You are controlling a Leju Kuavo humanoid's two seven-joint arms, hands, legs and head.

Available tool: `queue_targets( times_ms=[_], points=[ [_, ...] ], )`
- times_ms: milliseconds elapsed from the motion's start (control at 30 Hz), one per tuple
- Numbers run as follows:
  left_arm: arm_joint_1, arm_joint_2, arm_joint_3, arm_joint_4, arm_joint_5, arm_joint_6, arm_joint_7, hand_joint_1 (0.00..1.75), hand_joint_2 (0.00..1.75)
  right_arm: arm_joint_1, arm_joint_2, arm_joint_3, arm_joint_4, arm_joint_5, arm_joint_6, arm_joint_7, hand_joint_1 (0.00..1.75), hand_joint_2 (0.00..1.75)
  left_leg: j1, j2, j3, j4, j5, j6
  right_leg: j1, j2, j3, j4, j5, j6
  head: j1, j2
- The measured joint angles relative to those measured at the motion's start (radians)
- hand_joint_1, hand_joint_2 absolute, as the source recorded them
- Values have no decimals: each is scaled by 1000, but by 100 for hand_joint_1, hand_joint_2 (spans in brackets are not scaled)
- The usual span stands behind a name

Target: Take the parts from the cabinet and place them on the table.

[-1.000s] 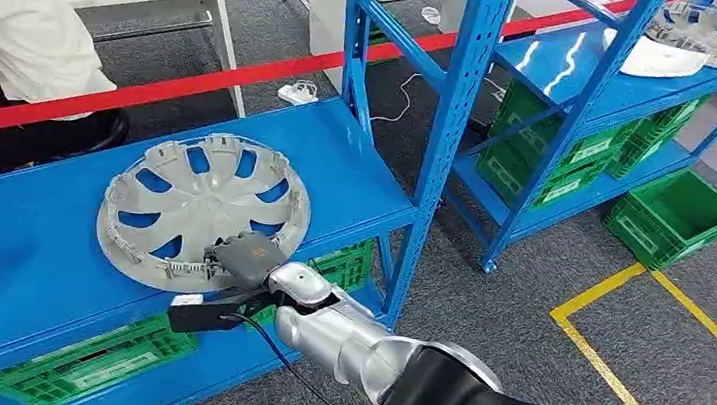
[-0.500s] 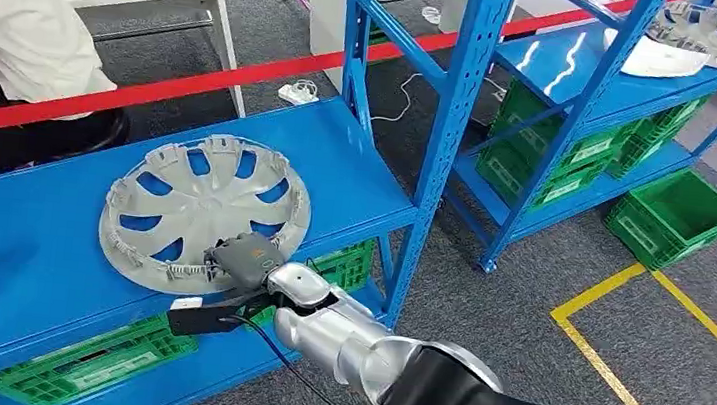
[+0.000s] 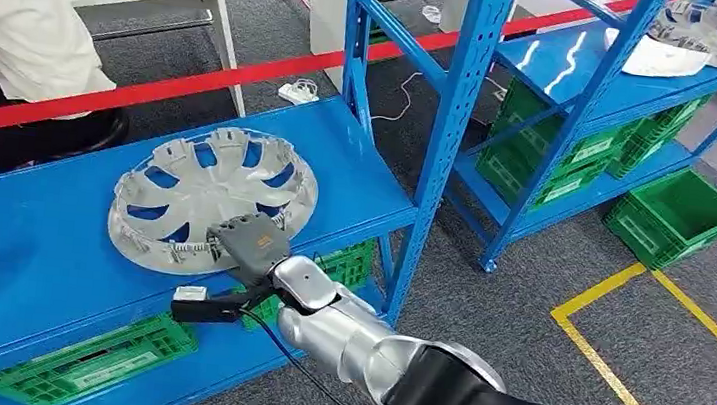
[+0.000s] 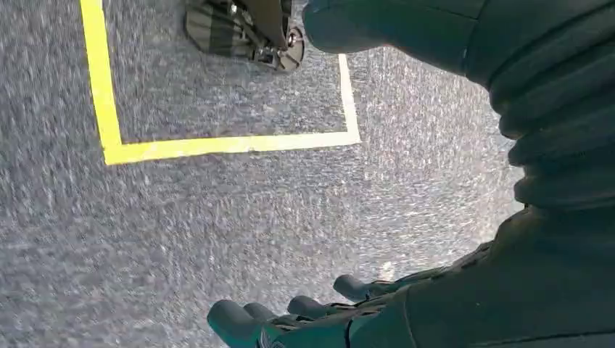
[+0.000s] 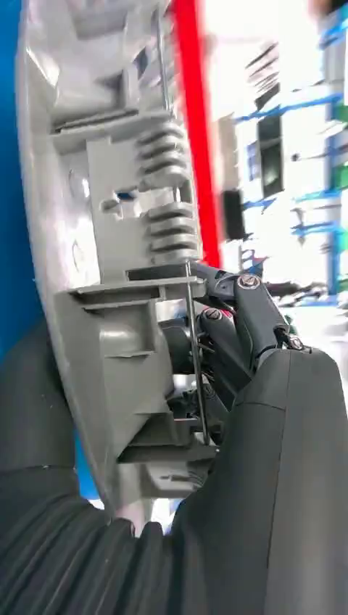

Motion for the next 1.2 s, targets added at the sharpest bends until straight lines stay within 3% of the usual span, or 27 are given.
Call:
queue_targets(
  times_ms=[200,1200],
  points=[
    [2,1,0,0,32,-67,-17,0,175,4,-29,0,-38,64,-59,-8,175,175,0,0,0,0,0,0,0,0,0,0,0,0,0,0],
    [15,-4,1,5,17,-68,-27,0,175,72,-68,34,-191,297,-119,115,175,175,0,0,0,-1,0,0,0,0,-1,0,0,0,0,0]
  ],
)
